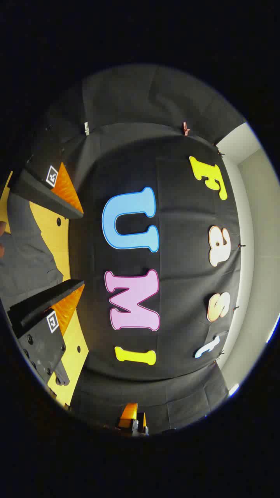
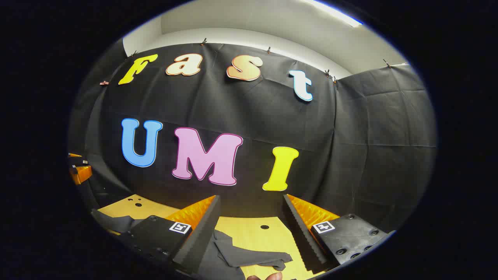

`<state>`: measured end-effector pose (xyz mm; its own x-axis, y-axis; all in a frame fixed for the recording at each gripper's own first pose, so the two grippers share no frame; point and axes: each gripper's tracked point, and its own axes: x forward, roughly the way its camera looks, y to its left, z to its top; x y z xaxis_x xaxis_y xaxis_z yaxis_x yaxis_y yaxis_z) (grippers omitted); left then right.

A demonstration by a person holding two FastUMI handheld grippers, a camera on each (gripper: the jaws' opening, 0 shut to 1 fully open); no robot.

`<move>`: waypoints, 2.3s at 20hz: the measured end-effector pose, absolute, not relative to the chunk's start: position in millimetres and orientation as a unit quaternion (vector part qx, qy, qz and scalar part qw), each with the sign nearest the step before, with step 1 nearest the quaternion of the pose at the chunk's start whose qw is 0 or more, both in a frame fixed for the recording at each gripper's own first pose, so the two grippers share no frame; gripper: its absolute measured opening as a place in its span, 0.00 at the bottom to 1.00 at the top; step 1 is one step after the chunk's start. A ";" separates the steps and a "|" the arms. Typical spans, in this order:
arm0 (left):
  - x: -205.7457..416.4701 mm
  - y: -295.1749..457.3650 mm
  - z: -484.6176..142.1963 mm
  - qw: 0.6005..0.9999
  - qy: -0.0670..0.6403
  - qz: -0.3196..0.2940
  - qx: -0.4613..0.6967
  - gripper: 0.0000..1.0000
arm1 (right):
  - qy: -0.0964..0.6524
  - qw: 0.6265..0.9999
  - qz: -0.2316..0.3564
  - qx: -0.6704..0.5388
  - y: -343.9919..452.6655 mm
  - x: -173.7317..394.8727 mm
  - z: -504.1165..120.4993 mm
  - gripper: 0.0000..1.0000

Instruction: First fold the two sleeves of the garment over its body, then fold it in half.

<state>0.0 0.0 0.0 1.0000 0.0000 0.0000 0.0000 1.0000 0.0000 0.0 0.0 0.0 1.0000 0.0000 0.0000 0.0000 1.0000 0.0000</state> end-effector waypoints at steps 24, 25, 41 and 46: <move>32.2 -36.9 -1.5 1.000 0.009 -0.009 0.007 0.99 | 0.036 0.999 0.010 0.007 -25.0 35.0 -31.4 0.97; 33.9 -38.5 -1.0 1.000 0.010 -0.008 0.007 0.99 | 0.042 0.999 0.008 0.010 -29.1 37.4 -38.1 0.97; 45.5 -84.1 -4.4 0.999 0.037 0.012 0.017 0.99 | 0.186 0.982 -0.004 0.046 -110.6 80.6 -207.6 0.96; 48.5 -102.1 -3.3 0.998 0.044 0.021 0.031 0.99 | 0.239 0.969 -0.002 0.057 -126.0 91.8 -275.5 0.96</move>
<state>48.5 -102.1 -3.3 0.9952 0.0439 -0.0876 -0.0385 0.9973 0.0629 91.8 -126.0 -275.5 0.8855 0.0235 -0.4641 0.0313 0.9934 0.1100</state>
